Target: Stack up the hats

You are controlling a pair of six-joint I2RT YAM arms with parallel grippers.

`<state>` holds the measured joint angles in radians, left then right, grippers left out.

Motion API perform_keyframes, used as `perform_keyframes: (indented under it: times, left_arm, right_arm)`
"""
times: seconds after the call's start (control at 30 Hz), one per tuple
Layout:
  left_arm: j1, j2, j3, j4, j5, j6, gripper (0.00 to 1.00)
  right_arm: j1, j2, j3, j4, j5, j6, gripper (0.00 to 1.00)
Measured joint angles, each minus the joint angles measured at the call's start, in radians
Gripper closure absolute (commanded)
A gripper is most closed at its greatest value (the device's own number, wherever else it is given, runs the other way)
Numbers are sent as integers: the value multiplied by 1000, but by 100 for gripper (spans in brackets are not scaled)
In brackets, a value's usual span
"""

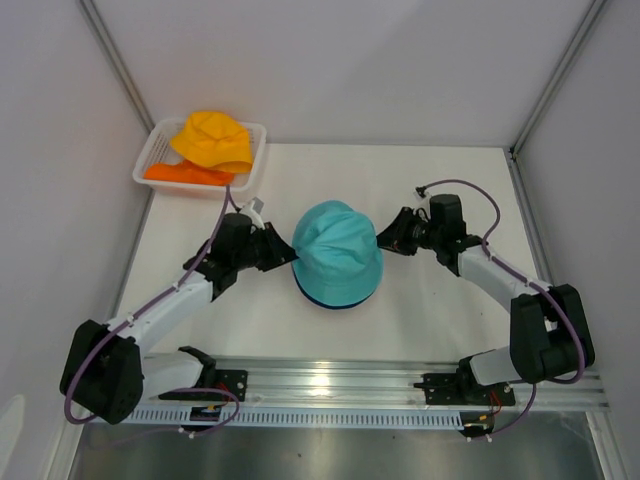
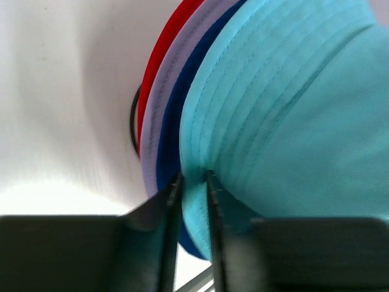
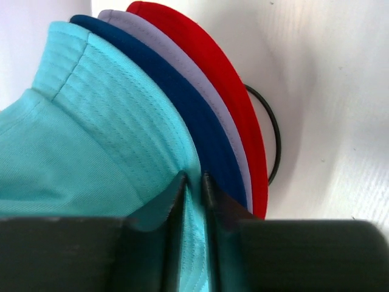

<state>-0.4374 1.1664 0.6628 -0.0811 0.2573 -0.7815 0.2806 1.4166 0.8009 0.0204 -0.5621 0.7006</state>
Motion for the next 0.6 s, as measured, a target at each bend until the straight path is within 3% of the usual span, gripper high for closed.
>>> perform_keyframes:
  times: [0.1, 0.2, 0.33, 0.6]
  left_arm:
    - [0, -3, 35, -75, -1, 46, 56]
    - [0, -11, 82, -145, -4, 80, 47]
    - [15, -26, 155, -200, -11, 112, 45]
    - [103, -21, 190, -159, 20, 120, 45]
  right_arm:
    - [0, -2, 16, -56, 22, -20, 60]
    - [-1, -2, 31, -105, 35, -32, 57]
    - [-1, -3, 48, -125, 37, -33, 59]
    - [-1, 6, 68, -111, 31, -31, 69]
